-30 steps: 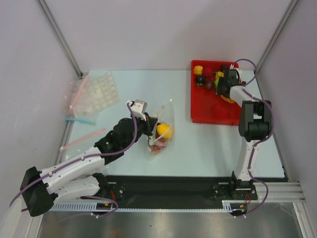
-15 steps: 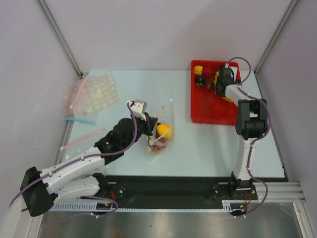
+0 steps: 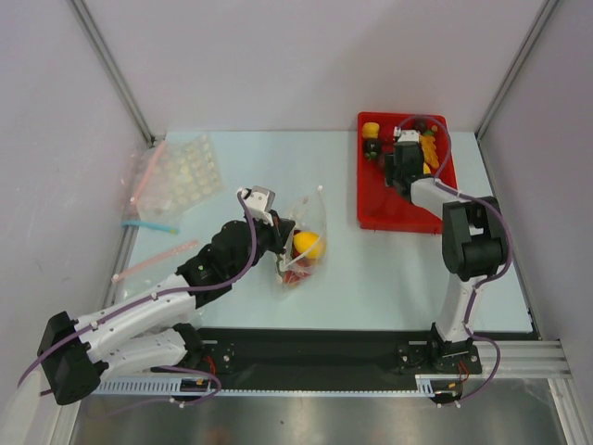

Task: Place the food in the zip-top bag and seal the zipper
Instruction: Pick up the fake vegetable from the bin.

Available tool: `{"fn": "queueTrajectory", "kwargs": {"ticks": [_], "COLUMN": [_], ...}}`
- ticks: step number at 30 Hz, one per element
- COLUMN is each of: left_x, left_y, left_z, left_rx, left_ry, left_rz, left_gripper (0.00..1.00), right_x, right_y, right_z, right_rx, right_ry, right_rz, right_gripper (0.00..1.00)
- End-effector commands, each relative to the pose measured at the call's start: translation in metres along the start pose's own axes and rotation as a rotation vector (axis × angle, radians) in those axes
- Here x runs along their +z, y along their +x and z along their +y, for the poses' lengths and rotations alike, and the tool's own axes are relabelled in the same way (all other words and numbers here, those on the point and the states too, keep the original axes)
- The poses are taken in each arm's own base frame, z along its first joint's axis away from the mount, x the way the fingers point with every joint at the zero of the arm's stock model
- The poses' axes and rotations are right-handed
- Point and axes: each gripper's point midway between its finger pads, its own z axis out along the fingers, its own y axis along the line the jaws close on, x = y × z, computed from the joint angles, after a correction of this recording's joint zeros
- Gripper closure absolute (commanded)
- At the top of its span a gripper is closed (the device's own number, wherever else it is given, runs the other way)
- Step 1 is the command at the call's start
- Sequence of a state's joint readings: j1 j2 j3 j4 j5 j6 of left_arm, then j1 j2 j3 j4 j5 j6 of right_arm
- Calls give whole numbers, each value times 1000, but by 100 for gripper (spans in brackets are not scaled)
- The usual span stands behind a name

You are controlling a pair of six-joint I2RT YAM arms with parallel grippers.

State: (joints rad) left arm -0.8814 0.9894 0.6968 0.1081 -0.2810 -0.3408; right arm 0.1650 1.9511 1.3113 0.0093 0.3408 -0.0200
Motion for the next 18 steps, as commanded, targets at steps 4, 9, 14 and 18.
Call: {"fn": "queueTrajectory", "kwargs": {"ticks": [4,9,14,18], "left_x": [-2,-2,-1,-1], "left_y": [-17,-17,-16,-15], "left_z": [-10,-10,-11,-11], "left_rx": [-32,-34,-31,-32], "left_ry": [35,37,37,39], "left_rz": [-48,-48,-42,-41], "left_gripper": [99,100,100,100], "right_x": [-22,-19,-2,4], "right_y": [-60,-64,-51,-32], "right_z": [-10,-21,-23,-12], "right_rx": [73,79,35,20], "right_ry": [-43,-17,-47,-95], "right_rz": [-207,-207,-129,-96], "right_gripper": [13,0,0,0]}}
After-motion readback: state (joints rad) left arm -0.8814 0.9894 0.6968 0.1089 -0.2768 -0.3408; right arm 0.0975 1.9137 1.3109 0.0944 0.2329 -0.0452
